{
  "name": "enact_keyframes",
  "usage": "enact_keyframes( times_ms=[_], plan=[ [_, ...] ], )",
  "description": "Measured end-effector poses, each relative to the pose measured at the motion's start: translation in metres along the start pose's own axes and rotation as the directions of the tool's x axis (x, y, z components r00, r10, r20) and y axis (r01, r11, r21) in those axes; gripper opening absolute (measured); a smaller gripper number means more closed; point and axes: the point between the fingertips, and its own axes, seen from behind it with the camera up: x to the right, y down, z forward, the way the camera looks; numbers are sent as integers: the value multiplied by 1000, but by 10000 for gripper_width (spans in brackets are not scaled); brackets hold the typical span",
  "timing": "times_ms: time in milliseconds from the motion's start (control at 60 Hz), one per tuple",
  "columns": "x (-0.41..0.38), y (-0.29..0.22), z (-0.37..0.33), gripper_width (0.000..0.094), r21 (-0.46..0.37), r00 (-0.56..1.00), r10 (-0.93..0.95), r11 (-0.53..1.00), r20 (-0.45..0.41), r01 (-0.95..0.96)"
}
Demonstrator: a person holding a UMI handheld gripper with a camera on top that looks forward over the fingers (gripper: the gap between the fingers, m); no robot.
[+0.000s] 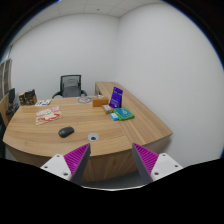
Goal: Arrange mouse
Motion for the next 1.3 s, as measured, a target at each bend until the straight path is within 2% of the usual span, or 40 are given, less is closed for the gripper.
enact_keyframes(
  times_ms=[383, 983, 1300],
  plan=[
    [-58, 27, 6, 867, -4, 998, -19, 1000, 53, 19],
    [-209, 44, 30, 864, -16, 970, -48, 998, 237, 53],
    [-256, 48, 81, 866, -32, 965, -64, 997, 253, 75]
  ],
)
